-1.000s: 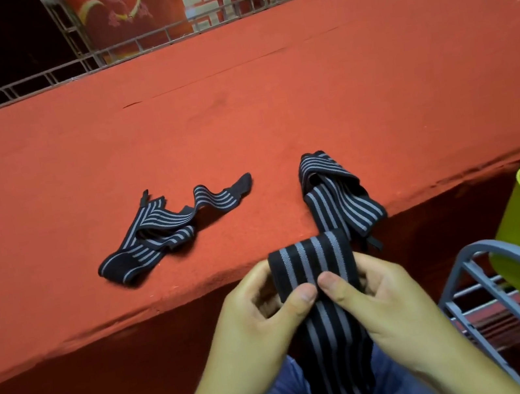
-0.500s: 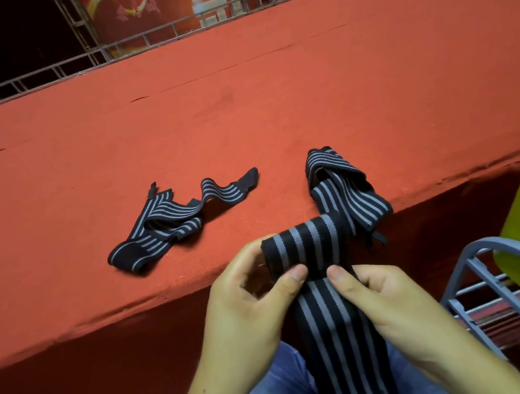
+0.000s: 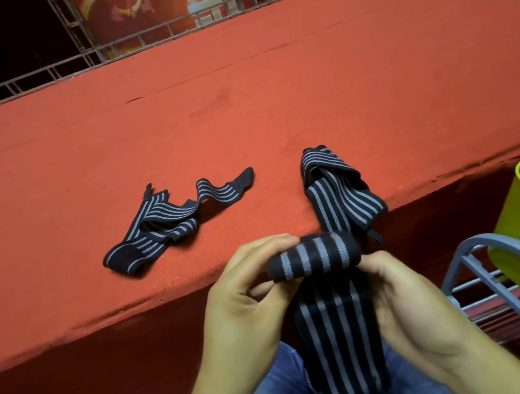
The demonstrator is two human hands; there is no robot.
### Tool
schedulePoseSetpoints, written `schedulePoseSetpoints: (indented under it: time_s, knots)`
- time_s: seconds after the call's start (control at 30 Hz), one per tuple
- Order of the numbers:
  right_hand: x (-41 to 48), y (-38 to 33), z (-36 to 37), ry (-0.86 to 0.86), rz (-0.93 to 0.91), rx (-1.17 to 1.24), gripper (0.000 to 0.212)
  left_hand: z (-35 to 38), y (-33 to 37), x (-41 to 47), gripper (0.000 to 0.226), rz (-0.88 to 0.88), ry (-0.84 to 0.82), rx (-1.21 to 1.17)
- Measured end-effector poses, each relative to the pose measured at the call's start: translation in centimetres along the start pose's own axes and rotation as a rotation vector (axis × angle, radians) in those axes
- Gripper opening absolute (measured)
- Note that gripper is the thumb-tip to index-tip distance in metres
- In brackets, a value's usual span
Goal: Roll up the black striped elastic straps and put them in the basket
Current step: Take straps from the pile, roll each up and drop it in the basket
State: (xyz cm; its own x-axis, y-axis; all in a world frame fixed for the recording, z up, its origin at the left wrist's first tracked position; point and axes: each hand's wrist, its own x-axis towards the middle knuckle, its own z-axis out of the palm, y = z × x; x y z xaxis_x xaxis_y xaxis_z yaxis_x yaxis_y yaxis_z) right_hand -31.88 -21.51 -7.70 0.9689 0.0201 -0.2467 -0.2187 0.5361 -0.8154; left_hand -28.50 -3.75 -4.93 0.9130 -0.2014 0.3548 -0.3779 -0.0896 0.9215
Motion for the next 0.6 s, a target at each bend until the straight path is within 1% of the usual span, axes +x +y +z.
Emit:
schedulePoseSetpoints:
  time_s: [0.07,0.1,0.17,0.2,0.27,0.33,0.43,0.5,0.6]
  knots:
    - [-0.1,-0.2,0.1,-0.032,-0.010,-0.045,0.048,0.0,-0.2,0.1,0.030,0.004,-0.007,0.005]
    - [-0.2,-0.4,0.1,-0.076,-0.027,-0.080,0.054,0.0,-0.4,0.0,0.034,0.010,-0.013,0.020]
    - [-0.2,-0.4,-0.1,-0.160,-0.056,-0.150,0.072,0.1,-0.6,-0.1,0.051,0.027,-0.023,0.061]
    - [-0.2,-0.3,-0.1,-0.184,-0.075,-0.191,0.073,0.2,-0.6,-0.2,0.057,0.028,-0.029,0.077]
    - [0.0,-0.3,-0.1,-0.182,-0.121,-0.264,0.060,0.2,-0.9,-0.3,0.062,0.020,-0.044,0.092]
    - [0.2,-0.3,0.1,-0.131,-0.145,-0.299,0.043,0.1,-1.1,-0.3,0.063,0.009,-0.069,0.093]
    - [0.1,-0.2,-0.1,-0.126,-0.146,-0.305,0.036,-0.2,-1.0,-0.4,0.063,-0.003,-0.102,0.123]
    - [-0.1,-0.5,-0.1,-0.141,-0.150,-0.304,0.034,0.0,-0.7,-0.5,0.056,-0.061,-0.099,0.110]
    - [0.0,-0.9,-0.1,-0.140,-0.177,-0.292,0.031,0.2,-0.6,-0.5,0.033,-0.237,-0.080,-0.075]
